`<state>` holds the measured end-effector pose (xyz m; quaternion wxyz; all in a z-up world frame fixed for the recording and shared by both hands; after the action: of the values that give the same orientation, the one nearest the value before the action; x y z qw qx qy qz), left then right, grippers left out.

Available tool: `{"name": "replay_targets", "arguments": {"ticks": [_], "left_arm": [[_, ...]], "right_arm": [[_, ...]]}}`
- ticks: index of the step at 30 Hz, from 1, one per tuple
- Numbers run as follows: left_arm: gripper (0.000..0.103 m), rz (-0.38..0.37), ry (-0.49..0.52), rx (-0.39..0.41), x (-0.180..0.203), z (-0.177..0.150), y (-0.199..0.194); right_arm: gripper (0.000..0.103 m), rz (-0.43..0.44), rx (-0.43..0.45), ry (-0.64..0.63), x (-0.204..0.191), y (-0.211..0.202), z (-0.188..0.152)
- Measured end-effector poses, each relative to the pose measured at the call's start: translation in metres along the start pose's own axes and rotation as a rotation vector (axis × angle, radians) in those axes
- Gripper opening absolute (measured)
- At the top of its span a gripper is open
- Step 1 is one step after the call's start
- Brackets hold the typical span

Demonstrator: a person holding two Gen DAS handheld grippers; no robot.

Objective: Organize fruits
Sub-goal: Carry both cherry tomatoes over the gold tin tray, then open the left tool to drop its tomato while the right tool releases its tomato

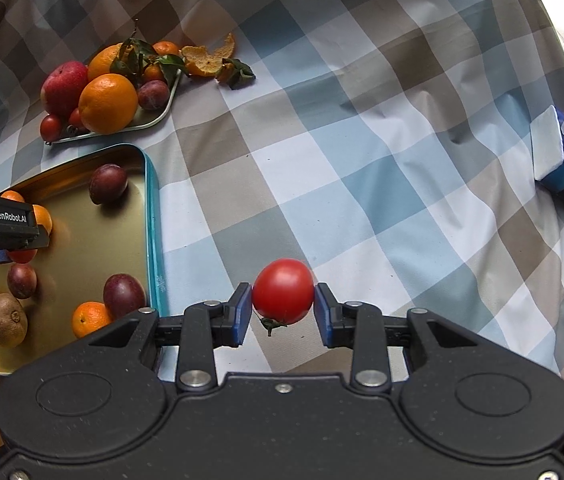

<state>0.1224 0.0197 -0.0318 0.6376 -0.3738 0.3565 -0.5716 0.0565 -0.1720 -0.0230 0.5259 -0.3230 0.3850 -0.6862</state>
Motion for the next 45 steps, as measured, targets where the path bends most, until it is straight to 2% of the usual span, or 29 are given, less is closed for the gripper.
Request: {"name": "replay_targets", "arguments": {"ticks": [12,25,45], "left_arm": [[0.033,-0.009,-0.013,0.017,-0.042,0.002,0.005],[0.033,-0.008,-0.035,0.011,-0.077,0.004,0.012],[0.033,-0.017,-0.032,0.026,-0.093,0.004,0.013]], "right_arm": [[0.043,0.043,0.031,-0.116,-0.057,0.002,0.0],[0.043,0.066,0.016,-0.163,-0.098,0.011,0.002],[0.043,0.052,0.022,-0.185,-0.119,0.011,0.005]]}}
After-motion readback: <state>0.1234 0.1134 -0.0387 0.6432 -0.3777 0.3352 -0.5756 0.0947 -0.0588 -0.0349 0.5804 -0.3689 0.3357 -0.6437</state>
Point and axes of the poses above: each gripper's, at about its wrist camera, not at the fingertips, and y roughly the way its jaws point, x to its right, z to its top, the point moved 2 cm from there along y, roughly the way its jaws point, and after that the axes turned 3 degrees about x, right-handed, at the moved point
